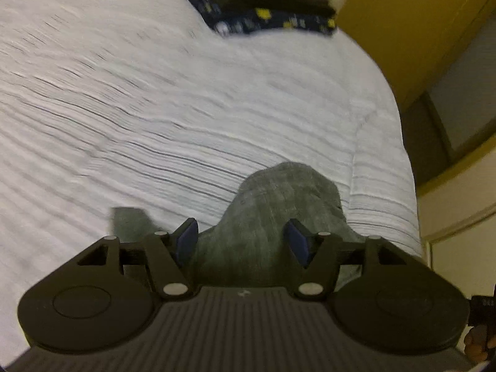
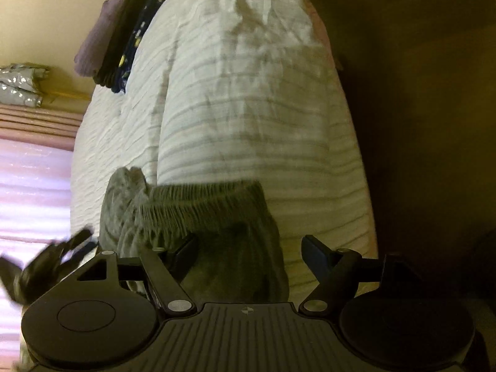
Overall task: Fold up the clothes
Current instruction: 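Grasp the shorts with the left gripper while the right gripper holds the waistband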
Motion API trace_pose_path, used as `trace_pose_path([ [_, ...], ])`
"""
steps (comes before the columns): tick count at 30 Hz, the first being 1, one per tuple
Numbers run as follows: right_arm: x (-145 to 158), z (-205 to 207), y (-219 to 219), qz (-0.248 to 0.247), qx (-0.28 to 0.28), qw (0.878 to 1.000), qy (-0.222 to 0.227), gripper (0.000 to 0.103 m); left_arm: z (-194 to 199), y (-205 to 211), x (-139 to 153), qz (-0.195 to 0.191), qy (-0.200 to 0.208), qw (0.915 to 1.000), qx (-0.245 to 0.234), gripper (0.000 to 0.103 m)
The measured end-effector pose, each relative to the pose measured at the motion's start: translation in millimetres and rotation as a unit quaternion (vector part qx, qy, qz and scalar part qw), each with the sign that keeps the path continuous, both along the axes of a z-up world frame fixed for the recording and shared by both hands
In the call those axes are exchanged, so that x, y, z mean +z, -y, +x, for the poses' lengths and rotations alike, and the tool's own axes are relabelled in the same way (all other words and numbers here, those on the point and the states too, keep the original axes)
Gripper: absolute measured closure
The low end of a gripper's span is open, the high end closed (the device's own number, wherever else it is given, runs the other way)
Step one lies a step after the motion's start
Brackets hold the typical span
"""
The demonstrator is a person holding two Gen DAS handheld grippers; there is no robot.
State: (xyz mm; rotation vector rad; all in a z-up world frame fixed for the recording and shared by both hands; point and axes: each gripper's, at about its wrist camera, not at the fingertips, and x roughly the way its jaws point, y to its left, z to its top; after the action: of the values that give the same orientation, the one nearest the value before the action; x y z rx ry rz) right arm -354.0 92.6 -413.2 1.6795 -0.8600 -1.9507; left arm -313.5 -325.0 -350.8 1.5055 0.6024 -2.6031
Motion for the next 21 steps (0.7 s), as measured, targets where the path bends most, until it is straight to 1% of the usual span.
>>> trace_pose_path([
  [1, 3.1, 3.4, -2.1, -0.002, -0.002, 1.0, -0.005, 0.037, -8.8, 0.9, -9.3, 0.012, 0.007, 0.9999, -0.009, 0.06],
  [2, 6.7, 4.7, -1.7, 0.0, 0.002, 1.0, -0.015, 0.072, -4.6, 2.0, -9.6, 0.016, 0.0, 0.9999, -0.003, 0.074],
  [3, 11.2, 3.6, 0.4, 0.01, 0.011, 1.0, -0.026, 0.091, 0.7, 3.0, -9.3, 0.021, -0.009, 0.9997, 0.003, 0.094],
  [5, 25.5, -1.0, 3.9, 0.029, 0.027, 0.998, -0.056, 0.095, 11.3, 5.2, -8.6, 0.029, -0.027, 0.9991, 0.016, 0.097],
  [6, 34.7, -3.8, 6.3, 0.035, 0.035, 0.996, -0.076, 0.096, 16.6, 6.3, -8.2, 0.033, -0.036, 0.9985, 0.022, 0.098],
  [7, 45.8, -7.0, 9.8, 0.043, 0.044, 0.993, -0.102, 0.096, 21.9, 7.4, -7.8, 0.037, -0.045, 0.9979, 0.029, 0.098],
  [8, 56.9, -10.3, 13.8, 0.047, 0.051, 0.989, -0.13, 0.096, 33.9, 13.1, -0.1, 0.037, -0.061, 0.9961, 0.051, 0.098],
  [9, 67.9, -14.3, 18.7, 0.048, 0.059, 0.985, -0.156, 0.096, 51.6, 20.4, 11.4, 0.035, -0.082, 0.9928, 0.081, 0.098],
  [10, 79.0, -18.6, 24.1, 0.048, 0.068, 0.98, -0.182, 0.096, 74.5, 28.1, 26.0, 0.028, -0.109, 0.9868, 0.117, 0.098],
  [12, 103.1, -29.1, 40.5, 0.043, 0.099, 0.965, -0.237, 0.096, 119.7, 37.7, 55.1, 0.008, -0.153, 0.9722, 0.177, 0.098],
  [13, 114.9, -33.5, 49.8, 0.038, 0.116, 0.956, -0.265, 0.096, 148.0, 39.3, 72.6, -0.003, -0.177, 0.9623, 0.206, 0.098],
  [15, 141.8, -37.9, 69.9, 0.022, 0.159, 0.931, -0.328, 0.096, 198.8, 33.6, 101.9, -0.019, -0.213, 0.9445, 0.249, 0.098],
  [17, 165.9, -35.4, 86.2, 0.0, 0.201, 0.904, -0.378, 0.096, 248.1, 18.1, 132.1, -0.043, -0.232, 0.9297, 0.282, 0.098],
  [19, 188.9, -30.0, 103.1, -0.025, 0.246, 0.874, -0.418, 0.096, 292.0, -6.0, 159.1, -0.067, -0.242, 0.9165, 0.311, 0.098],
  [21, 212.4, -20.7, 116.1, -0.051, 0.294, 0.844, -0.445, 0.096, 327.5, -28.3, 181.3, -0.071, -0.25, 0.9034, 0.341, 0.098],
])
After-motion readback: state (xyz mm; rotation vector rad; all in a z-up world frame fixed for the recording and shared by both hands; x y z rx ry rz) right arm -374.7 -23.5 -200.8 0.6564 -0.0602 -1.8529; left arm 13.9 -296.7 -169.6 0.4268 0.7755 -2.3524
